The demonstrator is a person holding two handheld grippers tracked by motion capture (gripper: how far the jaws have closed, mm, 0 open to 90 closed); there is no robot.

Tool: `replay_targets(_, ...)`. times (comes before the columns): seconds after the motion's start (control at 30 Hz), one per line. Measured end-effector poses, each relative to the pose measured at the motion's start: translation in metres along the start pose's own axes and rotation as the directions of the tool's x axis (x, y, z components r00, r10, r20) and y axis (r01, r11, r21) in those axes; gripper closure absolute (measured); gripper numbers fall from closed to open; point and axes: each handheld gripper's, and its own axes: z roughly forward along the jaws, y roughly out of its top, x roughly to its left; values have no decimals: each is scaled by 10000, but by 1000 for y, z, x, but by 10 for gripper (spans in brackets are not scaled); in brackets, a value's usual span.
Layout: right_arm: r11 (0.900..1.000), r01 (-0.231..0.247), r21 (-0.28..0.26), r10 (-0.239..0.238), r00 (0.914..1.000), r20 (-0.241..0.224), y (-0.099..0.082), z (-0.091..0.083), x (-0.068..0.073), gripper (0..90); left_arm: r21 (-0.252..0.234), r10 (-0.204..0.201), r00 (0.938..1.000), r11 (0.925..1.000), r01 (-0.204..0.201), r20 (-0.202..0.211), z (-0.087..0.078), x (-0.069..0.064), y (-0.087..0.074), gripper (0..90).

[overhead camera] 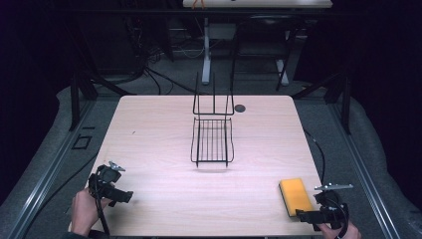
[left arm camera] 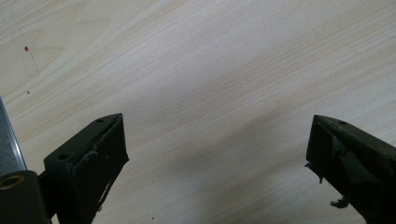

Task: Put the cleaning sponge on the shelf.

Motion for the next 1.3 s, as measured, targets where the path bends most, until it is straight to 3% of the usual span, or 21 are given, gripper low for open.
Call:
replay_targets(0.27, 9988, 417, 265, -423, 9988, 240, 6, 6, 5, 57, 229, 400, 9992, 9989, -402, 87, 4, -5, 4, 63)
replay_targets(0.37, 9984, 556, 99, -560, 9975, 424, 9, 6, 6, 49, 230, 466, 9989, 9986, -469, 104, 4, -6, 3, 63)
replay_targets(0.57, 9971, 689, 323, -698, 9973, 244, 15, 9, 10, 4, 235, 466, 9987, 9986, -470, 192, 3, -7, 2, 61)
replay_targets(0.97, 9932, 539, 1034, -523, 9985, -186, 24, 22, 13, 0, 333, 510, 9984, 9981, -517, 230, 5, -8, 2, 58)
replay_targets(1.3, 9858, 400, 1628, -405, 9992, 3, 26, 31, 15, 20, 422, 574, 9981, 9974, -583, 222, 6, -10, 2, 61)
